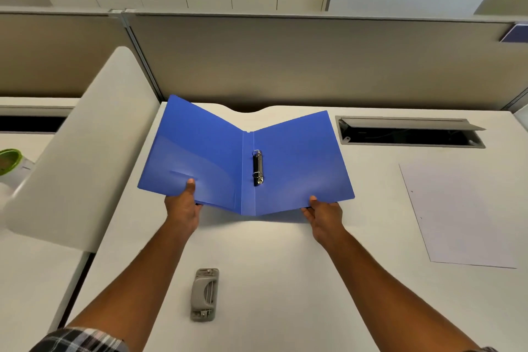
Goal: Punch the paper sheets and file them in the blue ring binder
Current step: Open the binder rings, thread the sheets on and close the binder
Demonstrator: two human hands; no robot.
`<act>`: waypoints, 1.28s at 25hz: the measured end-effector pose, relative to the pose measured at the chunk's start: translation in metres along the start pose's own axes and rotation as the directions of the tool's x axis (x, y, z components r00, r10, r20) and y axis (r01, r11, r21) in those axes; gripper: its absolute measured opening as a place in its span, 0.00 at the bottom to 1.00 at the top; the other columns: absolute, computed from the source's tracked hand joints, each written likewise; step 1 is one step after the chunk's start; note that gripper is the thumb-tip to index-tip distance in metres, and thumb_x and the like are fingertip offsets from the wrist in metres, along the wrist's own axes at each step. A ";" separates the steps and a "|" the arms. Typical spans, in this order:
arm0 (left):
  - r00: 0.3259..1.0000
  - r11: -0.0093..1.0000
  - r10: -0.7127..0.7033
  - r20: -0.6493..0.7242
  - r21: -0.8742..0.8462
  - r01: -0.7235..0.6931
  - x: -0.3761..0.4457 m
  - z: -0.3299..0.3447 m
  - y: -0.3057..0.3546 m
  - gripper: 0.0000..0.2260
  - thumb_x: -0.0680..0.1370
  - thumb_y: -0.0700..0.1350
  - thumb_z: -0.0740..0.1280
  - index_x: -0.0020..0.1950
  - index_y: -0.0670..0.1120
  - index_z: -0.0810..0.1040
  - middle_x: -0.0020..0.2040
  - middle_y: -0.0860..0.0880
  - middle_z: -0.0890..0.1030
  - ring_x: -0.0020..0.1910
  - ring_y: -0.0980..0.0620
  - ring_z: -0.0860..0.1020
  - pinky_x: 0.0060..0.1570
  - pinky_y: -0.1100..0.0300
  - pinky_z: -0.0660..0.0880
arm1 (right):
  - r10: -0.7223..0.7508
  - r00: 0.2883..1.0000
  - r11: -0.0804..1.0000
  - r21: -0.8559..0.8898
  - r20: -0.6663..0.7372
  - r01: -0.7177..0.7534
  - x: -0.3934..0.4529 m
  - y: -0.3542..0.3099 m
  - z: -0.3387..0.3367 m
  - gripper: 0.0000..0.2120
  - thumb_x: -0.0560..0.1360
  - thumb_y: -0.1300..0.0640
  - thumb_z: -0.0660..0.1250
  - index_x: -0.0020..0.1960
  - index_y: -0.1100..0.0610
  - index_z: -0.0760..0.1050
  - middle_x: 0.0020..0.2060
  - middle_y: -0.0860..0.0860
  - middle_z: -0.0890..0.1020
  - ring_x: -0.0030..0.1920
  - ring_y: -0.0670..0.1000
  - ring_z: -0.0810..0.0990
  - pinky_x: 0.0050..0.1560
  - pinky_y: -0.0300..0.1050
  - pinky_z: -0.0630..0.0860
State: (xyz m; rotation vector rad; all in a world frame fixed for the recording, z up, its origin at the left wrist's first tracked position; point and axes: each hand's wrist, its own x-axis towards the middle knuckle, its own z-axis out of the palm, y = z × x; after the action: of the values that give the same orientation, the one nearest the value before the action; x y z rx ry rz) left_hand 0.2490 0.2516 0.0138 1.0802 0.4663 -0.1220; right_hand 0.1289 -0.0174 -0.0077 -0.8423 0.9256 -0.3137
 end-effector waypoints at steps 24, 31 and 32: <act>0.967 0.971 -0.225 -0.119 -0.114 0.212 -0.284 0.024 -0.186 0.23 0.78 0.40 0.68 0.73 0.50 0.70 0.68 0.48 0.77 0.66 0.43 0.76 0.52 0.51 0.80 | 0.116 0.992 0.993 -0.007 -0.046 -0.116 -0.066 -0.064 -0.344 0.23 0.79 0.68 0.66 0.72 0.55 0.72 0.65 0.56 0.81 0.63 0.63 0.81 0.48 0.50 0.85; 0.909 0.945 -0.327 -0.259 -0.082 0.317 -0.302 0.002 -0.204 0.18 0.76 0.44 0.70 0.66 0.48 0.73 0.65 0.46 0.77 0.65 0.44 0.75 0.45 0.54 0.80 | 0.234 0.970 0.972 -0.004 -0.062 -0.235 -0.074 -0.050 -0.384 0.21 0.78 0.68 0.68 0.69 0.57 0.74 0.64 0.58 0.81 0.60 0.63 0.82 0.48 0.53 0.85; 0.908 0.945 -0.328 -0.260 -0.076 0.319 -0.302 -0.001 -0.205 0.22 0.75 0.44 0.71 0.68 0.49 0.72 0.65 0.46 0.77 0.65 0.44 0.75 0.45 0.53 0.80 | 0.248 0.967 0.968 -0.022 -0.065 -0.250 -0.076 -0.051 -0.386 0.21 0.77 0.68 0.69 0.68 0.56 0.74 0.63 0.58 0.82 0.60 0.63 0.82 0.49 0.54 0.85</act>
State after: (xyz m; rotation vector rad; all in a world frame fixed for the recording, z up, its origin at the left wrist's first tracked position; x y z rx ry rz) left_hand -0.0875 0.1163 -0.0273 0.9848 0.8920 -0.2619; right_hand -0.2202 -0.2009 -0.0489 -0.7370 1.0840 -0.1080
